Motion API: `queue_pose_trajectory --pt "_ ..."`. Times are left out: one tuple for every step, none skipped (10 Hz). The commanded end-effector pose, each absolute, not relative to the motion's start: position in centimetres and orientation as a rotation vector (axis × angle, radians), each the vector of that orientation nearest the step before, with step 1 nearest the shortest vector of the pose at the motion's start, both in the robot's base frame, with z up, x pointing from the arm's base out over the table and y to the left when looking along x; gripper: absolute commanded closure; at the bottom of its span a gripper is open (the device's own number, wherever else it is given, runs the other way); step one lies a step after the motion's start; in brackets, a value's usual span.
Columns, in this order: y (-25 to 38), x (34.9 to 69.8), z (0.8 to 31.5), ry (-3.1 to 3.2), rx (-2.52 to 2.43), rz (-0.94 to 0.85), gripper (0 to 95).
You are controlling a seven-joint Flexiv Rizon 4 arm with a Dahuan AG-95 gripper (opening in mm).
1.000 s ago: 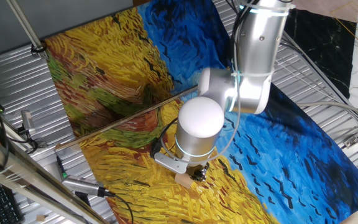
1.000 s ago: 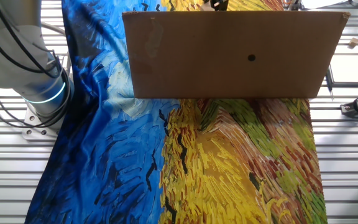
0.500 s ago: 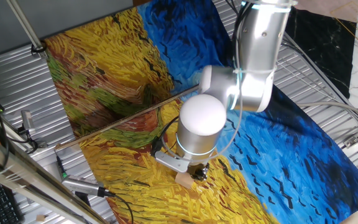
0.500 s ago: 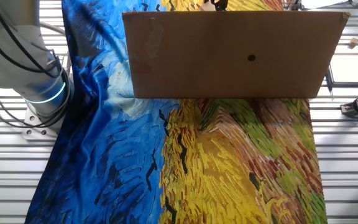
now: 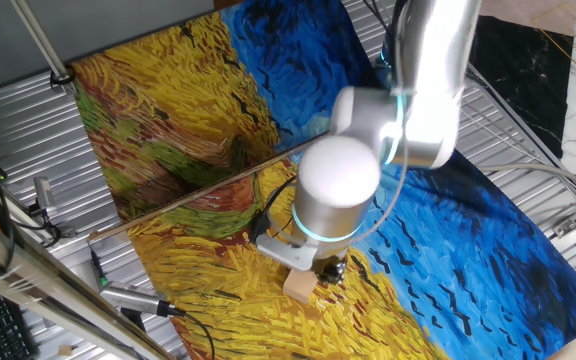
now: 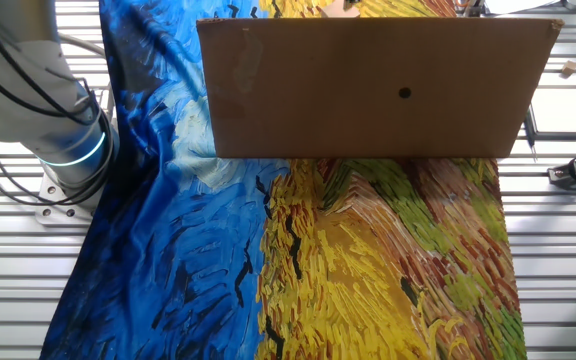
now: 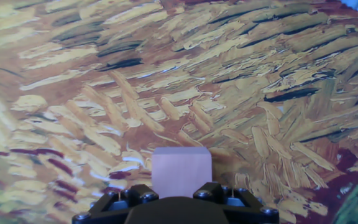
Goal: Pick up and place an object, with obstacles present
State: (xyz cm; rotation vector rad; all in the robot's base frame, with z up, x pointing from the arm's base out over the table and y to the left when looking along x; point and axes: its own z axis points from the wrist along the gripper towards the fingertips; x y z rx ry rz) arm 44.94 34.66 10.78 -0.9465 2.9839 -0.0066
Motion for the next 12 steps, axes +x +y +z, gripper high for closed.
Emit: queue_pose_trajectory --pt "33.9 44.3 12.3 2.988 -0.949 0.004 95.0" --pt "33.4 44.1 12.9 2.988 -0.954 0.006 95.0" --pt "32.7 43.8 13.7 2.985 -0.959 0.014 95.0" --pt "32.2 43.5 14.4 2.987 -0.957 0.026 95.0" --pt "31.4 43.2 15.8 2.994 -0.955 0.036 95.0" --pt "31.1 43.0 16.5 2.997 -0.956 0.036 95.0" --pt "30.6 42.5 17.7 3.004 -0.948 0.025 95.0" --pt "30.6 42.5 17.7 3.005 -0.934 0.022 95.0" --pt "30.6 42.5 17.7 3.005 -0.922 0.011 95.0" --pt "30.6 42.5 17.7 3.006 -0.900 0.006 95.0" --pt "30.6 42.5 17.7 3.016 -0.888 -0.007 95.0" --pt "30.6 42.5 17.7 3.025 -0.866 -0.035 95.0"
